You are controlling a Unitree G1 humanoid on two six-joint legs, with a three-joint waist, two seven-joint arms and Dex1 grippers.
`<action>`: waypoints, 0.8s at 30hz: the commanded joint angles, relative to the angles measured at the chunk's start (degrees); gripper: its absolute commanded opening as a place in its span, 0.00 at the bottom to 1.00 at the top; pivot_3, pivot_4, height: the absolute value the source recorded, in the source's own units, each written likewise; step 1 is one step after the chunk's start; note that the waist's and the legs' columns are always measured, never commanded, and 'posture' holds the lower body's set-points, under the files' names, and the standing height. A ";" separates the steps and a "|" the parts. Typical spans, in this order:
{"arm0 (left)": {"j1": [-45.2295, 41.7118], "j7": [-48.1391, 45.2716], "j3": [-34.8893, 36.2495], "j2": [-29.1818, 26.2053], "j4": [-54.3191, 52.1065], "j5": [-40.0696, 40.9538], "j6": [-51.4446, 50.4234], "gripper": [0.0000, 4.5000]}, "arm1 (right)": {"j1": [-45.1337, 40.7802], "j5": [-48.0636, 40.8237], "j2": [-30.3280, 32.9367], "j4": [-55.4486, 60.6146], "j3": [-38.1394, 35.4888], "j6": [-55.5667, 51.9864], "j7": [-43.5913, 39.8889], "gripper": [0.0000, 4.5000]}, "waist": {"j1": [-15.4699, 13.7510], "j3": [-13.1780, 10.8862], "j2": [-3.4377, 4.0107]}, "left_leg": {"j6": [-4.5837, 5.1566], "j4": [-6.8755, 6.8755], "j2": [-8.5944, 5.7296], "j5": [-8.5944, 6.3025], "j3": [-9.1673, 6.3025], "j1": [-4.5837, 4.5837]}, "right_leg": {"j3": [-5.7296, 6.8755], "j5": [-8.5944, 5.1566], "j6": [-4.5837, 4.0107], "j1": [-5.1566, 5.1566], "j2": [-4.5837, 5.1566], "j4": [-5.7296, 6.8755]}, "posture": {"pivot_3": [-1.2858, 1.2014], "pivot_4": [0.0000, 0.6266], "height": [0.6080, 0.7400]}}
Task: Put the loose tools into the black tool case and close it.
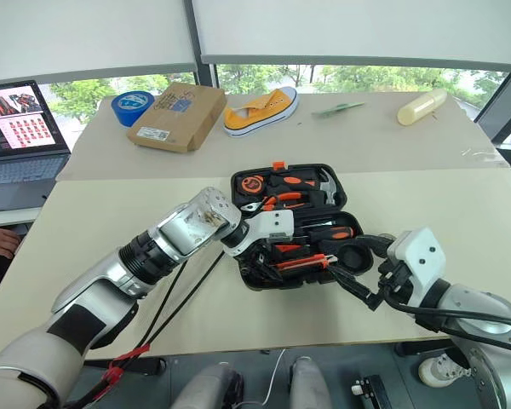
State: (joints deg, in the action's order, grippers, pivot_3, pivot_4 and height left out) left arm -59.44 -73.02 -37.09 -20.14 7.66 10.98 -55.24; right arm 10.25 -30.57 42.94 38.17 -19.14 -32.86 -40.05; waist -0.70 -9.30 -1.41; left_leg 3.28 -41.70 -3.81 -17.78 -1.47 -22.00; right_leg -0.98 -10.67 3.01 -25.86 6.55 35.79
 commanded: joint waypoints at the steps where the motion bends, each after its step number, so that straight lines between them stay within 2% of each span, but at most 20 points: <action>1: -2.45 -1.33 3.38 -0.92 -3.15 2.56 -0.84 1.00 | -0.18 -0.15 0.34 1.20 -0.67 0.91 -0.21 1.00 | 0.00 0.00 0.00 | -0.01 0.00 0.00 0.00 0.00 0.00 | 0.00 0.00 0.00 0.00 0.01 0.00 | 0.52 0.24 0.96; 3: -2.76 -1.74 4.15 -1.70 -3.73 3.16 -0.37 1.00 | -0.44 -0.13 0.43 0.84 -0.61 1.01 -0.32 1.00 | 0.02 0.00 0.00 | -0.03 0.00 -0.01 0.02 0.00 0.00 | -0.01 0.00 0.00 0.00 0.01 -0.01 | 0.52 0.24 0.96; 6: -1.68 0.00 3.05 -2.10 -3.35 1.01 3.94 0.82 | -0.59 0.12 0.34 0.51 -0.43 1.26 -0.45 1.00 | -0.01 0.01 0.01 | -0.04 0.00 0.00 0.02 0.00 0.03 | -0.01 0.00 0.00 0.00 0.00 -0.01 | 0.52 0.24 0.96; 15: 1.27 0.28 0.36 -1.37 -1.60 -2.41 11.38 0.04 | 0.08 0.11 0.57 0.85 -1.26 1.15 -0.82 1.00 | -0.04 0.00 0.00 | -0.06 0.00 -0.02 0.03 0.00 0.00 | -0.01 0.00 0.00 0.00 0.02 -0.02 | 0.52 0.24 0.96; 16: 1.41 -0.13 0.12 -1.49 -1.67 -2.53 11.82 0.01 | 0.20 0.07 0.62 0.94 -1.43 1.06 -0.83 1.00 | -0.04 0.00 0.01 | -0.06 0.00 -0.02 0.03 0.00 0.00 | -0.01 0.00 0.00 0.01 0.02 -0.02 | 0.52 0.24 0.96; 20: 2.42 -1.36 -2.56 -2.25 -2.33 -4.17 13.79 0.01 | 0.67 -0.02 0.32 1.26 -2.08 0.77 -0.34 1.00 | -0.01 0.00 0.01 | -0.05 0.00 -0.02 0.03 0.00 0.01 | -0.01 0.00 0.00 0.01 0.02 -0.02 | 0.52 0.24 0.96; 24: 3.97 -1.69 -7.89 -4.16 -2.19 -10.29 22.10 0.01 | 1.49 0.15 0.02 1.58 -2.03 0.88 -0.02 1.00 | -0.05 0.01 0.02 | -0.05 0.00 0.00 0.02 0.00 0.05 | -0.01 0.00 -0.01 0.05 0.01 -0.03 | 0.52 0.24 0.96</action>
State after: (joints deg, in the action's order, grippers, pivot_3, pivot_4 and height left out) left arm -57.21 -73.91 -41.20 -23.63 5.52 4.21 -36.37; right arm 11.65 -30.45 42.94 37.83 -19.37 -32.82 -40.54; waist -0.74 -9.29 -1.39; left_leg 3.23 -41.70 -3.81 -17.76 -1.47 -21.91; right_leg -0.99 -10.67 3.00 -25.74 6.57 35.74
